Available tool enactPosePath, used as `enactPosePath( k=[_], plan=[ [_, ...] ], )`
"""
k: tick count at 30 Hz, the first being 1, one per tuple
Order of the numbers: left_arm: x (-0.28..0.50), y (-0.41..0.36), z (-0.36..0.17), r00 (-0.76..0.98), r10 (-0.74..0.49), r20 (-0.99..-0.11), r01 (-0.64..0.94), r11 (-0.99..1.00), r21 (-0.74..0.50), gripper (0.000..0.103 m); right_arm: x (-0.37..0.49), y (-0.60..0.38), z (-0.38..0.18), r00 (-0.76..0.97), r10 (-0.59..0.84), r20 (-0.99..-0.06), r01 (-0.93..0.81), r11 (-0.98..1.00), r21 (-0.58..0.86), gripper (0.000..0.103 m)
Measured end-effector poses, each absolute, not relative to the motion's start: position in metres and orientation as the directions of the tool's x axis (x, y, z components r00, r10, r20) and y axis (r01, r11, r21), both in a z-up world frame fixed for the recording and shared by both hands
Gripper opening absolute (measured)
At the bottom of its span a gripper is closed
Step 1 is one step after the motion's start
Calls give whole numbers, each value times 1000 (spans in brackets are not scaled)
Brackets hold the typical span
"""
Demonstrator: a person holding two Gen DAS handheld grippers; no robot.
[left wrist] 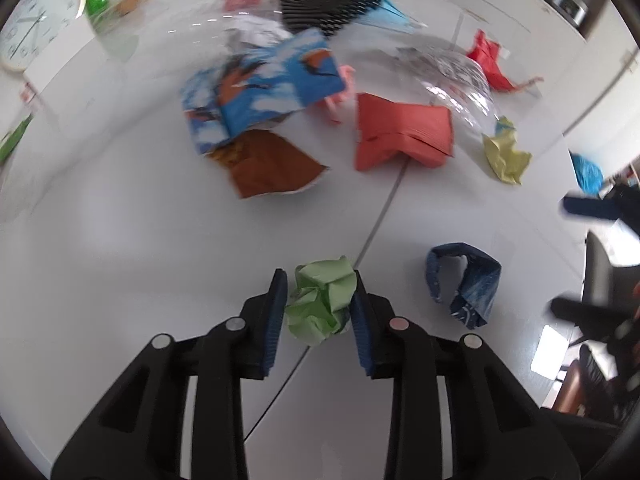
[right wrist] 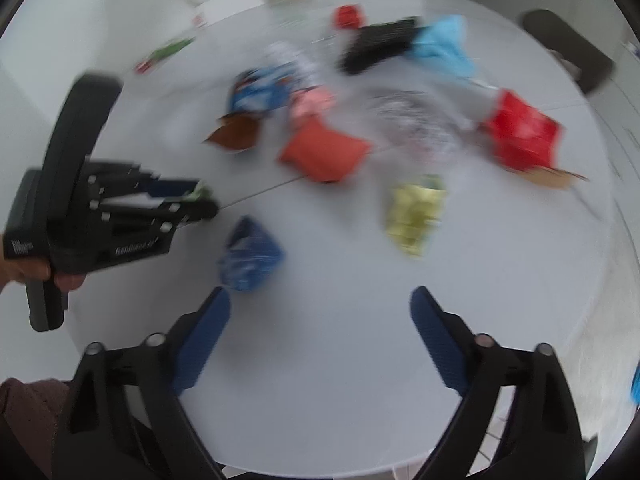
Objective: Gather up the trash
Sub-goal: 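Grasp the green paper ball with the left tool while the right tool grasps the blue paper, then carry both papers to the wastebasket and open both tools to drop them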
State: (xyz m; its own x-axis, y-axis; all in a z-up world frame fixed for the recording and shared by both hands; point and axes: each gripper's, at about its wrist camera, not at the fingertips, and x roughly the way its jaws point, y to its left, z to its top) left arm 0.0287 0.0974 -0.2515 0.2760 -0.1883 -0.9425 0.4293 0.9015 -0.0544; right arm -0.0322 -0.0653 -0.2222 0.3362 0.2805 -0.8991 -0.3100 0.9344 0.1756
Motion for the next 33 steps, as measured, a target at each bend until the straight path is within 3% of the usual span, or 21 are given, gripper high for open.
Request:
enactPosePath(
  k=[8,10,12,15,22,27,33],
  plan=[
    [16,125,-227,330,-193,-924,360,931,-66,30,-5,-22,-238,295,324,-899,-343,914,216,75],
    [9,130,-221,338,-190,-922,346,936,-65,30,2,-18,-243,285,312,-907,-329,920,213,66],
    [5,133,-217,341,-190,-921,335,940,-70,30,7,-14,-248,268,298,-916,-310,927,211,44],
    [6,129,-214,344,-192,-919,328,942,-74,30,10,-15,-251,267,296,-917,-283,934,219,34],
    [-8,82,-191,361,-198,-911,425,905,-29,30,-25,-76,-227,315,344,-885,-155,938,309,33],
    [-32,22,-173,323,-297,-898,554,829,-75,30,-96,-168,-200,405,215,-889,5,971,238,35],
    [-68,-65,-165,235,-391,-890,690,712,-130,30,-169,-258,-240,374,61,-926,222,963,153,39]
  ],
)
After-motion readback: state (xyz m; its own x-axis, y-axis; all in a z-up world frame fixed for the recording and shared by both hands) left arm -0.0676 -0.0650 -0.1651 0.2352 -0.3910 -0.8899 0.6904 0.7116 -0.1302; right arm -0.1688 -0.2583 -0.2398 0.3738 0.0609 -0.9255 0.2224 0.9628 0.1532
